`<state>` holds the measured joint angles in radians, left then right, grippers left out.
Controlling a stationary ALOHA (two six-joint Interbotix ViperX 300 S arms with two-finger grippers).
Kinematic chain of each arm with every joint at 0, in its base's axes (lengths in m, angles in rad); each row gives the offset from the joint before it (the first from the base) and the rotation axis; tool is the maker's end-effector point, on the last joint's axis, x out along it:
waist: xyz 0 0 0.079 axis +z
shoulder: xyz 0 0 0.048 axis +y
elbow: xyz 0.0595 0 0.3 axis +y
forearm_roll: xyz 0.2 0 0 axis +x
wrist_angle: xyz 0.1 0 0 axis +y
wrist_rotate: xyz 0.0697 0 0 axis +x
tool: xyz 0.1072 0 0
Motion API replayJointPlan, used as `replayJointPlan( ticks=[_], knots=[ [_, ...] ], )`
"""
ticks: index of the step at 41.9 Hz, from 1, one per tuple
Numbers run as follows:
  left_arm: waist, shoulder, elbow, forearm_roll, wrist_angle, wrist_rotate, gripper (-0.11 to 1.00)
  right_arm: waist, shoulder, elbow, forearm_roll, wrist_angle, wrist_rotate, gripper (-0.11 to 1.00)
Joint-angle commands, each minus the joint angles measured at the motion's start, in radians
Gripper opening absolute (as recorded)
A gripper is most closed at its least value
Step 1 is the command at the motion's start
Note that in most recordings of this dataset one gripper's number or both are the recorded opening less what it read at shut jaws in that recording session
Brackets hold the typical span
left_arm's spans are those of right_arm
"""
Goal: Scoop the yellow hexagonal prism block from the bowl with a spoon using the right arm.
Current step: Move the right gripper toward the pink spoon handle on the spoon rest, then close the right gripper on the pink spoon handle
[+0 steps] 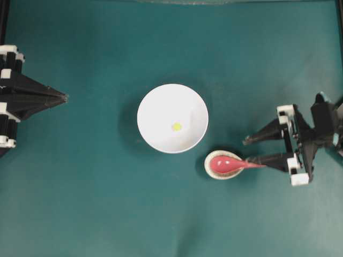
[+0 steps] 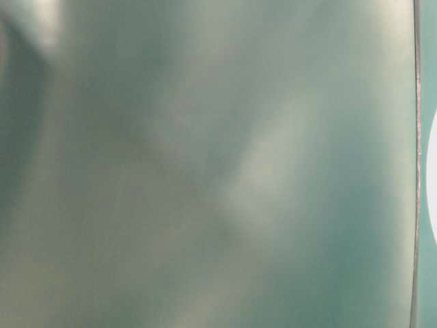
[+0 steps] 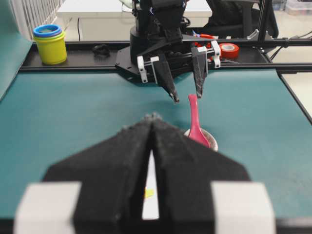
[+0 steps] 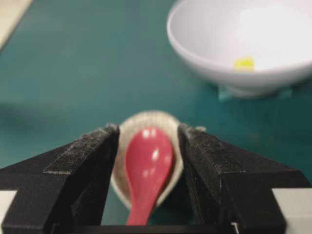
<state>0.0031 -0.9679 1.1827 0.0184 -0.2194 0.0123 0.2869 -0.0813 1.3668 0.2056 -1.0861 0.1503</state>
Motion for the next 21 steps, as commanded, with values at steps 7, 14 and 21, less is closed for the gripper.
replayJointPlan(
  ticks=[7,14,21],
  knots=[
    [0.002,0.009,-0.012,0.003,-0.003,0.002,0.0,0.129,0.064,0.015,0.135,-0.097,-0.005,0.57],
    [0.002,0.009,-0.012,0.003,-0.003,0.002,0.0,0.167,0.095,0.012,0.175,-0.1,-0.006,0.57],
    [0.002,0.009,-0.012,0.003,-0.003,0.002,0.0,0.192,0.124,0.006,0.193,-0.101,-0.006,0.57]
  ],
)
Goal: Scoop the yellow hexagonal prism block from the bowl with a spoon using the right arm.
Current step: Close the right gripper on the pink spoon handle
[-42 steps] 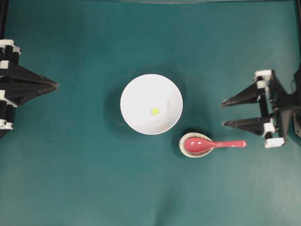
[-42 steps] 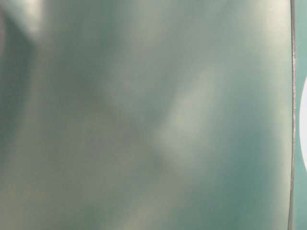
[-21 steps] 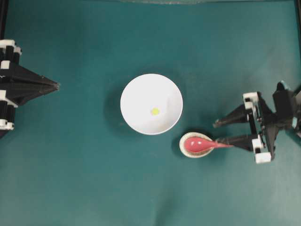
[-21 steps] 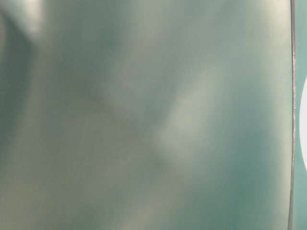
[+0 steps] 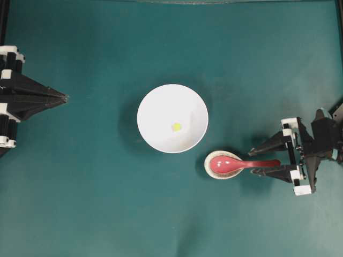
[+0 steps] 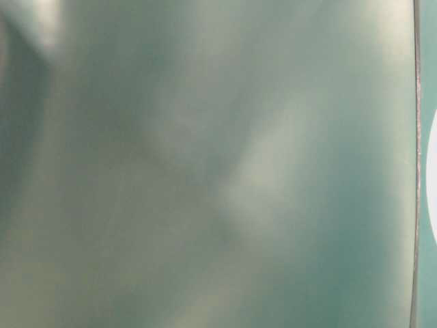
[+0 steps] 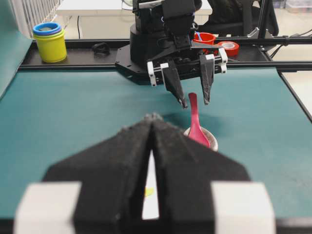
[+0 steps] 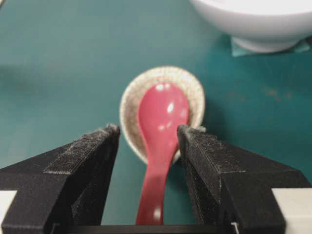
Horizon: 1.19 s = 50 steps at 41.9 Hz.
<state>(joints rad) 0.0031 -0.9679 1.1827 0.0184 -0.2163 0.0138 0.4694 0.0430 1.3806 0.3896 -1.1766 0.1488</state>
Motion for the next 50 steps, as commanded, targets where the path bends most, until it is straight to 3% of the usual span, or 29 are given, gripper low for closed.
replayJointPlan(
  ticks=[1,40,50],
  knots=[
    [0.002,0.009,-0.012,0.003,-0.006,0.002,0.0,0.011,0.005,-0.008,0.012,-0.012,-0.006,0.57],
    [0.002,0.009,-0.012,0.003,0.005,0.002,0.0,0.02,0.115,-0.034,0.048,-0.003,-0.058,0.56],
    [0.002,0.009,-0.012,0.003,0.009,0.0,0.0,0.02,0.115,-0.035,0.051,0.006,-0.06,0.47]
  ],
)
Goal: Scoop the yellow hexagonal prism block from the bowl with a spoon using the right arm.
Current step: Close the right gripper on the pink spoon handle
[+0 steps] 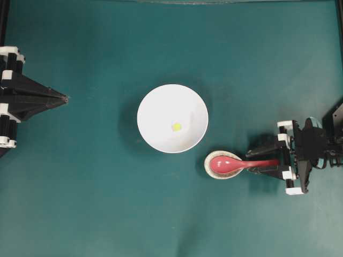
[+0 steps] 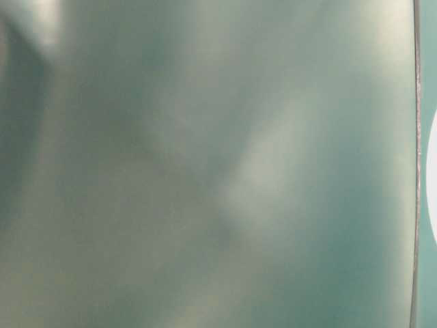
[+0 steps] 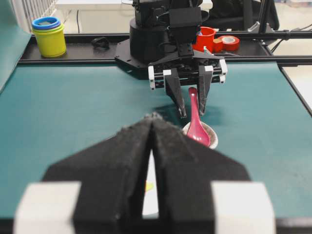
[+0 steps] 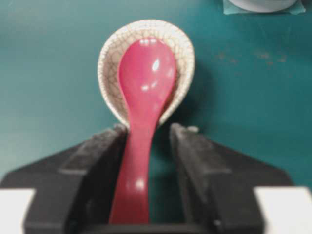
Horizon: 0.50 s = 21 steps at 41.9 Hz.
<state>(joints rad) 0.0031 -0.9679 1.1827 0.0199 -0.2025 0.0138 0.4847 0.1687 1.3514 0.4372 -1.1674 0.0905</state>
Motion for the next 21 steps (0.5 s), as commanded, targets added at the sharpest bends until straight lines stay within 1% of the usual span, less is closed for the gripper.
replayJointPlan(
  ticks=[1,10,21],
  knots=[
    [0.002,0.009,-0.012,0.002,-0.005,0.002,0.0,0.005,-0.011,-0.006,0.003,-0.003,-0.002,0.45],
    [0.002,0.009,-0.012,0.002,-0.005,0.002,0.0,0.005,-0.012,-0.006,0.002,-0.003,-0.002,0.25],
    [0.002,0.005,-0.012,0.002,-0.002,0.002,0.0,0.005,-0.015,-0.009,0.002,-0.003,-0.002,0.24]
  ],
)
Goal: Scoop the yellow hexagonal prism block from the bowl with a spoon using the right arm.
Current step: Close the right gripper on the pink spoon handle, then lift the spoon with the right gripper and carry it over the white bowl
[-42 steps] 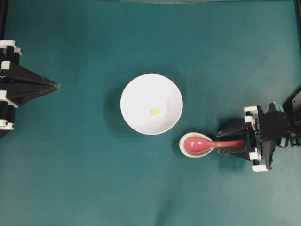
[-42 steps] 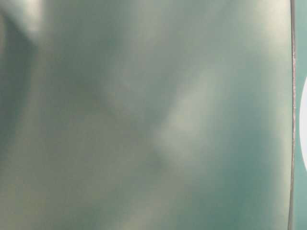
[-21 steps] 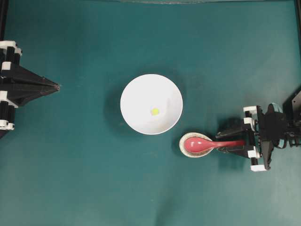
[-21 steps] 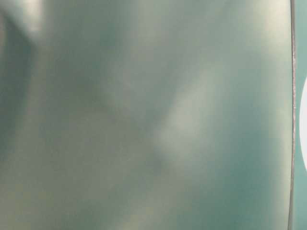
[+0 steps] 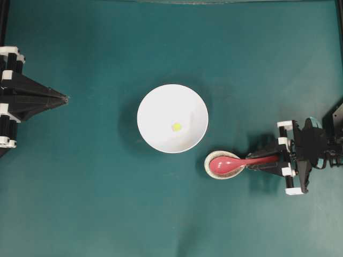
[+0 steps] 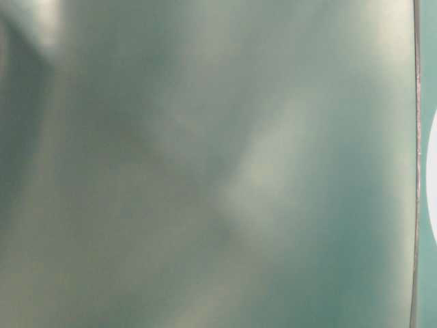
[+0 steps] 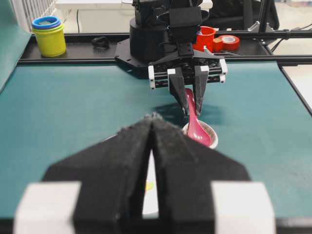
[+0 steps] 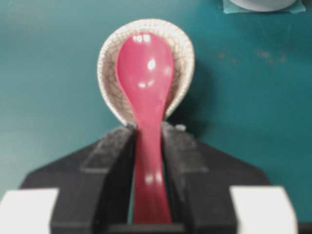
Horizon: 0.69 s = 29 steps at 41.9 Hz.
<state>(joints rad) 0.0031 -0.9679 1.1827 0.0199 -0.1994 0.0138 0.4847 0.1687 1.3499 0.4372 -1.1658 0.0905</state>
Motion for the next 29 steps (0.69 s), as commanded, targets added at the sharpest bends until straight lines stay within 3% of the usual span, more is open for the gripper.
replayJointPlan(
  ticks=[1,12,21,29],
  knots=[
    [0.002,0.005,-0.014,0.002,-0.003,0.002,0.0,0.003,-0.018,-0.008,0.003,-0.005,-0.002,0.24],
    [0.002,0.002,-0.015,0.002,-0.003,-0.002,0.0,0.003,-0.141,-0.012,0.002,0.091,-0.006,0.24],
    [0.002,0.002,-0.015,0.002,-0.003,-0.003,0.0,-0.02,-0.318,-0.055,0.002,0.293,-0.054,0.24],
    [0.002,0.0,-0.015,0.002,-0.003,-0.003,0.0,-0.129,-0.446,-0.132,0.002,0.535,-0.115,0.24]
  ],
)
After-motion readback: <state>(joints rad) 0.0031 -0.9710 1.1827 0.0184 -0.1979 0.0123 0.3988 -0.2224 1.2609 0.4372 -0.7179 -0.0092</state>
